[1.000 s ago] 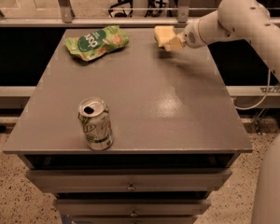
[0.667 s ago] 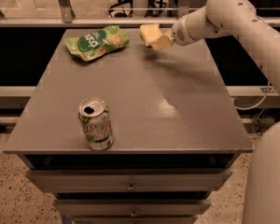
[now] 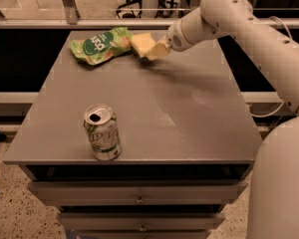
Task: Move sponge near green rice chip bag
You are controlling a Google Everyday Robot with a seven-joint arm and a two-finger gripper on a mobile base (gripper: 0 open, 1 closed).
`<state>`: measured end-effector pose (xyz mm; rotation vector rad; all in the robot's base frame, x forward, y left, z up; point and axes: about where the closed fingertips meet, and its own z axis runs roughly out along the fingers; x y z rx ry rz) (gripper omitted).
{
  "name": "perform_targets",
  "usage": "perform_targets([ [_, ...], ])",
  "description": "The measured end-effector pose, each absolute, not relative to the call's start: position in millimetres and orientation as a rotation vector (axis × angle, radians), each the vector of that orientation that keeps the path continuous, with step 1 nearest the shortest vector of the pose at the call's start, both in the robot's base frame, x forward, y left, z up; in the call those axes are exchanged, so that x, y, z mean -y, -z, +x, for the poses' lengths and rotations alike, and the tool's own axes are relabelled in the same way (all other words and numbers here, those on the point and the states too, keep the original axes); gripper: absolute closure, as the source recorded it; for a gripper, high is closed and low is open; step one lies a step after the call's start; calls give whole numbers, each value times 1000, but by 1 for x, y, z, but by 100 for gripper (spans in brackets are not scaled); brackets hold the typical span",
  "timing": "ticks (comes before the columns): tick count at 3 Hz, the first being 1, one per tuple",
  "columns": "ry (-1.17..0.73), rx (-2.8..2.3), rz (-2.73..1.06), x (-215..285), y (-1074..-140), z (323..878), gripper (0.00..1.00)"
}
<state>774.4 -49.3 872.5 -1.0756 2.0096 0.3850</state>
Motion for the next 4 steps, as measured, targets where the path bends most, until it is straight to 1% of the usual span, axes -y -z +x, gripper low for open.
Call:
perform_targets([
  [3, -393, -2010, -1250, 24, -857, 742, 14],
  [4, -412, -1996, -1281, 14, -857, 737, 0],
])
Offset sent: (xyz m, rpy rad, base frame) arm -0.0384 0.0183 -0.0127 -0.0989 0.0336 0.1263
